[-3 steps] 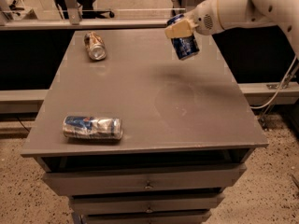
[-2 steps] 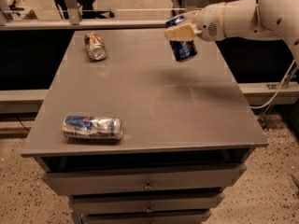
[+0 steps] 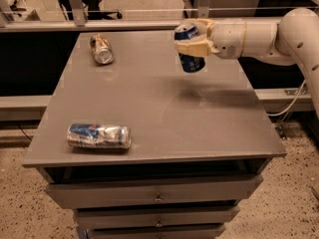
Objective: Place pepsi can upright
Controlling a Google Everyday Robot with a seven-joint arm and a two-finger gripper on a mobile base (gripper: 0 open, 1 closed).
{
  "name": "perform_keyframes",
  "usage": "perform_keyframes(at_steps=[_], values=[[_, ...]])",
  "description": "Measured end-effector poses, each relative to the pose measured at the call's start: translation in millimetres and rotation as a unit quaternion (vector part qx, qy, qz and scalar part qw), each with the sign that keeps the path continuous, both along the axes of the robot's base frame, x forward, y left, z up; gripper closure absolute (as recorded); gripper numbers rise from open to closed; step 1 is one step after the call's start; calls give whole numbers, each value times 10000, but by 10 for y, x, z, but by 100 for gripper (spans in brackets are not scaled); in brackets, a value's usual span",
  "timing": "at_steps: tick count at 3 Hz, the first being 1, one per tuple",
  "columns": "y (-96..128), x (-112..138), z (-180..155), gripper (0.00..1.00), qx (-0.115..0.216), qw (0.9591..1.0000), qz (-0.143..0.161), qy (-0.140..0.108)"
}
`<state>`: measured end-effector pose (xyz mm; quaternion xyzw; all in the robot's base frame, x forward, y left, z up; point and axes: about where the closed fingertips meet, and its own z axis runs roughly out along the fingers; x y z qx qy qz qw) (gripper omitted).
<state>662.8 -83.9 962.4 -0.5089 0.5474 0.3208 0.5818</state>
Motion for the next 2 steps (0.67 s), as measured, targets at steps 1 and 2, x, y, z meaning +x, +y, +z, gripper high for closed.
perform_keyframes(at_steps=[1,2], values=[[-13,-96,-129,100,168,9972,434,-591],[-42,-151,-260,100,434,9932,670,-852]])
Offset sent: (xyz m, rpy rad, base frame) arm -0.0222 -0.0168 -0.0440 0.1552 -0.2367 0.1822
